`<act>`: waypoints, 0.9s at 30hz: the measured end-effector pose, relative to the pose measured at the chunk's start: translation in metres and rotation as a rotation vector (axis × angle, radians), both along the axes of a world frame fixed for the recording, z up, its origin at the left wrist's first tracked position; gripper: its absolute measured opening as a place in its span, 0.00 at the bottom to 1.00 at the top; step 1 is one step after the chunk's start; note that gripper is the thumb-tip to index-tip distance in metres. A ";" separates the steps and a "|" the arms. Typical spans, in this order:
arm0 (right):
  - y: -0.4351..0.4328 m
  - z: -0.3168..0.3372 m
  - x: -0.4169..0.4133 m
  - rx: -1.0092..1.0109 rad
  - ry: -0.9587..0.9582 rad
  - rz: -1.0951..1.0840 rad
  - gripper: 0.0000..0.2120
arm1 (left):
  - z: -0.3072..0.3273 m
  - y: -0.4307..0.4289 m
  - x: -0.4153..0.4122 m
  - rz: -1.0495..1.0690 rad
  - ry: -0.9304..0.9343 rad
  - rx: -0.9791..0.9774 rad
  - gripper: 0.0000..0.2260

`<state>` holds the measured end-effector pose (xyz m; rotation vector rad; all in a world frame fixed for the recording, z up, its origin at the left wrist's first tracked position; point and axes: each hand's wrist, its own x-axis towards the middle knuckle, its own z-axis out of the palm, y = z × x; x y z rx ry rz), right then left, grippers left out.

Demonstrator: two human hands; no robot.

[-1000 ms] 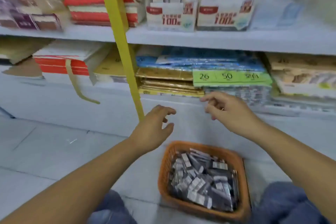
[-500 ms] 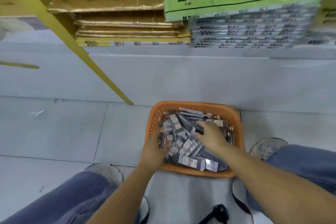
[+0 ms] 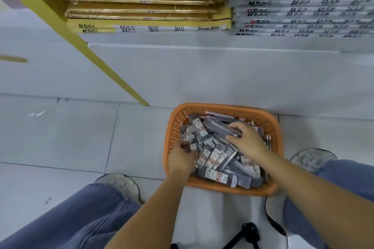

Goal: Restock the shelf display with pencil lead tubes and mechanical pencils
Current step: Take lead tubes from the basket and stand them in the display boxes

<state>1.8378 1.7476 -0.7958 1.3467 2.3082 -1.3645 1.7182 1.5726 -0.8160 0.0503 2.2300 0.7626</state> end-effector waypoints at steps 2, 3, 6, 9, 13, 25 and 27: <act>0.006 0.016 0.004 -0.094 0.040 -0.013 0.14 | 0.003 -0.004 -0.002 0.010 -0.020 0.050 0.09; 0.009 0.024 0.004 -0.151 0.052 -0.019 0.14 | 0.007 -0.007 -0.004 0.027 -0.039 0.100 0.07; 0.016 0.053 0.001 -0.292 0.073 0.025 0.16 | 0.027 -0.010 -0.016 0.040 -0.060 0.262 0.10; 0.021 0.091 -0.003 -0.309 0.100 0.137 0.16 | 0.067 -0.003 -0.033 -0.058 -0.089 0.433 0.13; 0.029 0.157 -0.008 -0.258 0.177 0.271 0.17 | 0.143 0.013 -0.048 -0.236 -0.199 0.543 0.09; 0.017 0.355 -0.006 0.012 0.497 0.327 0.16 | 0.340 0.009 -0.044 -0.574 0.046 0.658 0.16; 0.016 0.376 -0.010 0.037 0.590 0.291 0.16 | 0.363 0.008 -0.047 -0.579 0.067 0.688 0.14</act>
